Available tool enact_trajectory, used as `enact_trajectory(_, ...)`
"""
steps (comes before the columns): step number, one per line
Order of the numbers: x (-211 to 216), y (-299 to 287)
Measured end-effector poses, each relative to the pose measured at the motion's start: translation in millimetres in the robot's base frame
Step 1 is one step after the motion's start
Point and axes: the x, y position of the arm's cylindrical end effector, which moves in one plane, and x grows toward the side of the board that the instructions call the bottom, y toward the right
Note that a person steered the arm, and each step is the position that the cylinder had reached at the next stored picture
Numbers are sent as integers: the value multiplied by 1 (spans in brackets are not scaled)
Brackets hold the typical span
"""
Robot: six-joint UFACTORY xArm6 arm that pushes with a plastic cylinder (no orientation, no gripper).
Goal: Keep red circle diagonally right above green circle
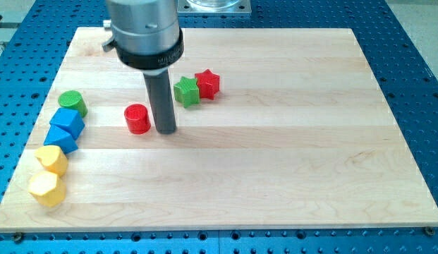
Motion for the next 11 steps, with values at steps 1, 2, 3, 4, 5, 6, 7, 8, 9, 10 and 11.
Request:
enact_trajectory(1, 16, -5)
enact_trajectory(2, 30, 8)
enact_trajectory(3, 25, -42)
enact_trajectory(4, 38, -45)
enact_trajectory(5, 10, -50)
enact_trajectory(6, -39, -50)
enact_trajectory(7, -54, -39)
enact_trajectory(8, 4, -10)
enact_trajectory(9, 30, -56)
enact_trajectory(10, -8, -89)
enact_trajectory(11, -45, -97)
